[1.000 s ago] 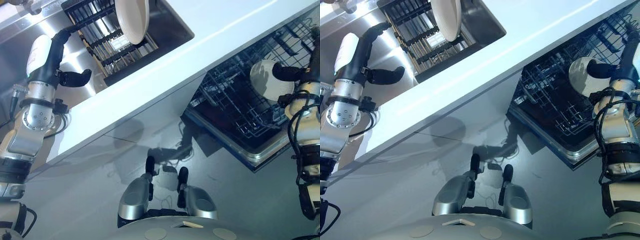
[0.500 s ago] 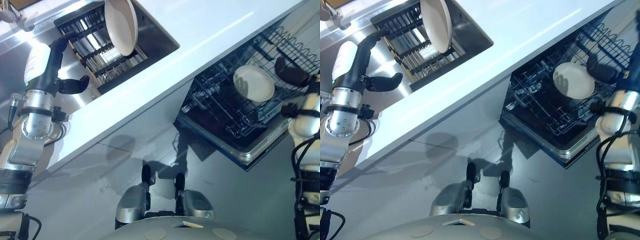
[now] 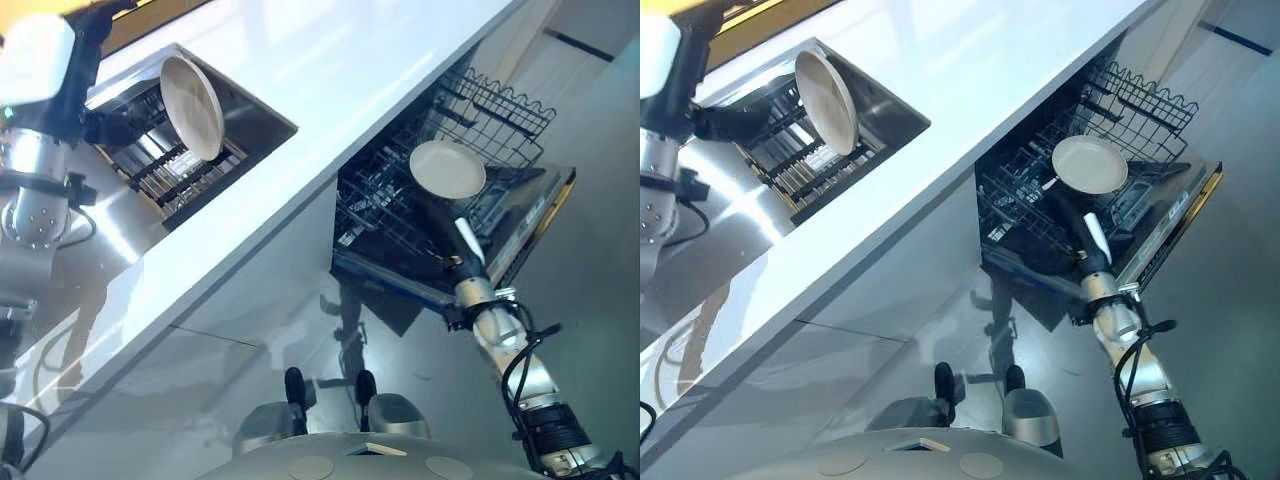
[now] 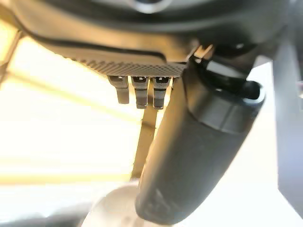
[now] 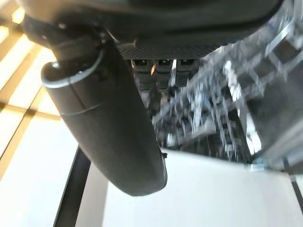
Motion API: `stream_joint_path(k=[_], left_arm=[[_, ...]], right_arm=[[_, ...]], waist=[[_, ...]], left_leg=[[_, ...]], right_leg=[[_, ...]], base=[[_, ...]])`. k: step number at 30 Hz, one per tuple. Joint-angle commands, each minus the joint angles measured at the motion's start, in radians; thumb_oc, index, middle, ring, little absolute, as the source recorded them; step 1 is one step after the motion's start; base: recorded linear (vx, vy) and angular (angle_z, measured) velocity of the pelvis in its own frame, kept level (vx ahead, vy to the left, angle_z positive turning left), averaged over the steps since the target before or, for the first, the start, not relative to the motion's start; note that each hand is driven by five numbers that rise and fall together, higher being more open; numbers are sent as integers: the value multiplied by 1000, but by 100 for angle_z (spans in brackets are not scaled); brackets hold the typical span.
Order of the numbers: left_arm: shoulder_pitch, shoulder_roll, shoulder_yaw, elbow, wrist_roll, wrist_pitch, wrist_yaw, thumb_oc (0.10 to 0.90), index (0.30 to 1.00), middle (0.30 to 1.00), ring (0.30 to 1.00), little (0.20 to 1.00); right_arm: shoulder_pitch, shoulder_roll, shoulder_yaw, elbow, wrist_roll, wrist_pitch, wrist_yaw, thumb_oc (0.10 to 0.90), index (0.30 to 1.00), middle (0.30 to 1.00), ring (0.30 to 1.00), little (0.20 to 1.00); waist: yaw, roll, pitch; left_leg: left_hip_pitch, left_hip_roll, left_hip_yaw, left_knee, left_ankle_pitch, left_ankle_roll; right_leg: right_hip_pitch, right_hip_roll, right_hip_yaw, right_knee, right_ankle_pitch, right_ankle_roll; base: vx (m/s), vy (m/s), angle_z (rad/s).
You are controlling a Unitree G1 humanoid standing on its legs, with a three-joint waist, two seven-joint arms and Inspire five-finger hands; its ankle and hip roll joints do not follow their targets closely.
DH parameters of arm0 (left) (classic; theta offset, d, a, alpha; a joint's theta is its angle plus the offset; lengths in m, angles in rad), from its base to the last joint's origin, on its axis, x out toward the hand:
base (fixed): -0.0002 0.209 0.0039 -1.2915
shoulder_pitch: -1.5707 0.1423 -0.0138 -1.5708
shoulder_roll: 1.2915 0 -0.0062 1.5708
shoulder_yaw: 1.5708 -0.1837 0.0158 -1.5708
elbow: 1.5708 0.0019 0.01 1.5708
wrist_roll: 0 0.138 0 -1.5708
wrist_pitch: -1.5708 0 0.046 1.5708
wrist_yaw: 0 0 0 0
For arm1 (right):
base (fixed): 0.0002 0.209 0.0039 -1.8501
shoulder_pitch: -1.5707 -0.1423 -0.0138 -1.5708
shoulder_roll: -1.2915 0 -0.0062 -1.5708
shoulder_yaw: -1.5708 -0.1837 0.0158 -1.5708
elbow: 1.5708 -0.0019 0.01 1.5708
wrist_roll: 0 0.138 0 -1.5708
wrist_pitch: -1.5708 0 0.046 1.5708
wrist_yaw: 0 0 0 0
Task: Pick up plates and place into dishwasher.
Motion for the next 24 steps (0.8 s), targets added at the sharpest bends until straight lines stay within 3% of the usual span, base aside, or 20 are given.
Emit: stream_joint_path(k=[1, 4, 12, 18, 24], left_arm=[[-197, 93, -93, 109, -33, 45, 66, 800, 900, 900, 900, 900], [-288, 119, -179, 161, -47, 46, 58, 800, 900, 900, 900, 900], [-577, 154, -467, 224, -5, 94, -115, 800, 900, 900, 900, 900], [-686, 170, -633, 295, 91, 66, -208, 800, 900, 900, 900, 900], [-695, 163, -696, 343, 133, 49, -306, 800, 900, 900, 900, 900]], right_arm=[[-61, -83, 53, -114, -1, -135, -18, 800, 900, 900, 900, 900], [-59, -94, 100, -89, -22, -138, 4, 800, 900, 900, 900, 900], [-50, -108, 198, 10, 24, -112, 47, 800, 900, 900, 900, 900], [-56, -116, 238, 19, 48, -107, 72, 800, 900, 900, 900, 900], [-63, -128, 261, 16, 51, -106, 81, 800, 900, 900, 900, 900]], waist=[[-14, 32, -160], [-17, 37, -164], [-13, 39, -166], [-19, 38, -159], [-28, 38, -154]], left_leg=[[11, -55, 25, 38, -137, -3], [10, -56, 27, 41, -138, -1], [8, -55, 12, 50, -145, 4], [9, -56, 17, 53, -150, 7], [11, -57, 28, 55, -151, 10]], right_leg=[[-67, 10, -5, 83, -36, 75], [-70, 9, -4, 88, -37, 78], [-80, 5, -13, 115, -46, 85], [-85, 8, -9, 121, -45, 87], [-88, 13, -5, 125, -45, 89]], base=[[-4, 19, -6], [13, 5, -3], [9, -7, 1], [5, -2, 0], [45, 9, -1]])
